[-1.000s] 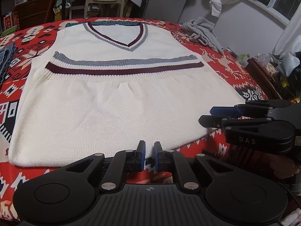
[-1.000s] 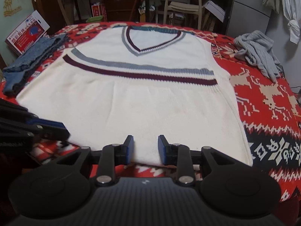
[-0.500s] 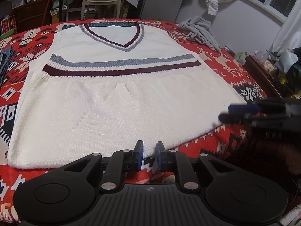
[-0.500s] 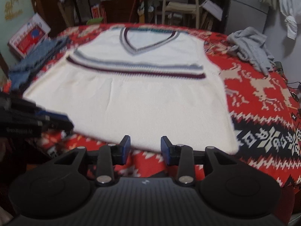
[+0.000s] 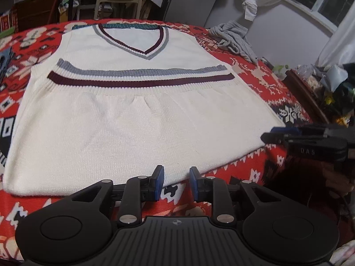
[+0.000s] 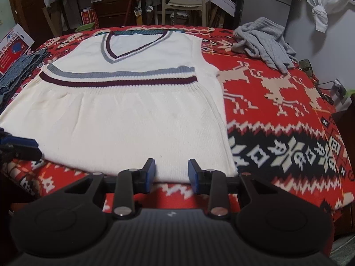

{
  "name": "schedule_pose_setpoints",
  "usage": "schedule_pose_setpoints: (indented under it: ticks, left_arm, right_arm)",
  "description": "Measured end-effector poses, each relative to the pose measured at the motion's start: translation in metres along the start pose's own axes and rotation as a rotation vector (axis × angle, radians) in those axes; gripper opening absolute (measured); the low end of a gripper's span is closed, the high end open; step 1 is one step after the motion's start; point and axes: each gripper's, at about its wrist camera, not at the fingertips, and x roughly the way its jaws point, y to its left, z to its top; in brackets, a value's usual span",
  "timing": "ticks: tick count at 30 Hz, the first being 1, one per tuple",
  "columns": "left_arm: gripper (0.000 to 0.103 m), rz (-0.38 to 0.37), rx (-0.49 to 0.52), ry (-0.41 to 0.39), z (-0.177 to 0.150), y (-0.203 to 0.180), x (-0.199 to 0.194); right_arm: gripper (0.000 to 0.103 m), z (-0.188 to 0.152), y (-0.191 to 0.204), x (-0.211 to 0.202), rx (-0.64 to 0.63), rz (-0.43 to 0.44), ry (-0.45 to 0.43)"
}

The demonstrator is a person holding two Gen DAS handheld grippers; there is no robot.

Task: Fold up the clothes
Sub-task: 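Close both tools and press along the folded edge to flatten it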

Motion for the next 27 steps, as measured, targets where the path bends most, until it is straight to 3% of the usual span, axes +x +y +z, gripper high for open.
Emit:
schedule_pose_setpoints:
  ticks: [6, 9, 16, 27]
  left_arm:
    - [0.026, -0.014, -0.017, 0.001, 0.0, 0.001, -0.001]
    - [0.026, 0.003, 0.009, -0.002, -0.001, -0.003, -0.001]
    - [0.026, 0.011, 0.015, -0.002, -0.001, -0.004, -0.001]
    - [0.028, 0.013, 0.03, -0.006, -0.002, -0.006, 0.0]
  right_arm:
    - [0.035, -0.006, -0.011, -0.009, 0.021, 0.001, 0.038]
    - [0.035, 0.002, -0.012, -0.021, 0.029, -0.001, -0.01]
    - [0.035, 0.026, -0.02, -0.002, 0.042, -0.05, -0.038]
    - [0.03, -0.003, -0.035, -0.007, 0.086, -0.037, 0.011]
